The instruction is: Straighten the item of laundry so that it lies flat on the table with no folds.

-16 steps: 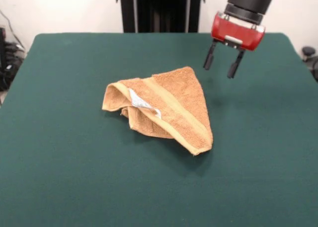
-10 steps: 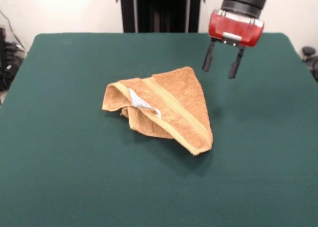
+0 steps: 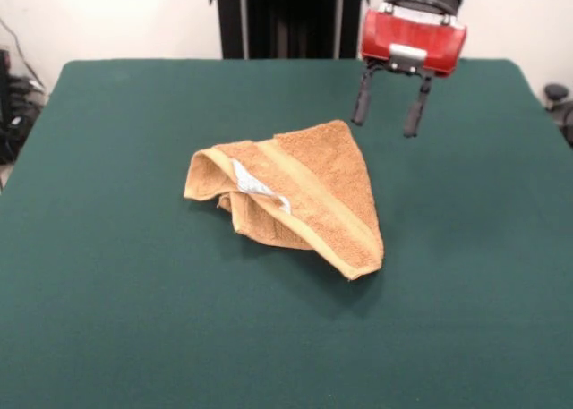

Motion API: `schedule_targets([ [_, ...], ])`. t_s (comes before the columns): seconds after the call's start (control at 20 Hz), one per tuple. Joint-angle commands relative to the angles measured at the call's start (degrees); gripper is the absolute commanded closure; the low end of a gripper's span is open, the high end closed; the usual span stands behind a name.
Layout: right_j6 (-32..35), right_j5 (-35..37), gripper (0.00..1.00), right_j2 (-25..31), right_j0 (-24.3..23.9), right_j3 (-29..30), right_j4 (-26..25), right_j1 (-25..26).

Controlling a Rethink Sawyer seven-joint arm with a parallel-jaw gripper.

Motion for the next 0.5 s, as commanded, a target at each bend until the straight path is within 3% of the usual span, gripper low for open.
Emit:
schedule_targets([
  [0.05,1.1,-4.7,0.0,-7.3,6.8,0.3,6.9,9.0],
  [0.35,0.1,-10.9,0.0,-13.0,10.6,-0.8,12.0,15.0],
  [0.45,0.4,-12.6,0.0,-12.6,9.6,-1.2,10.7,15.5],
  [0.5,1.4,-13.2,0.0,-9.8,6.7,-2.0,6.2,14.0],
])
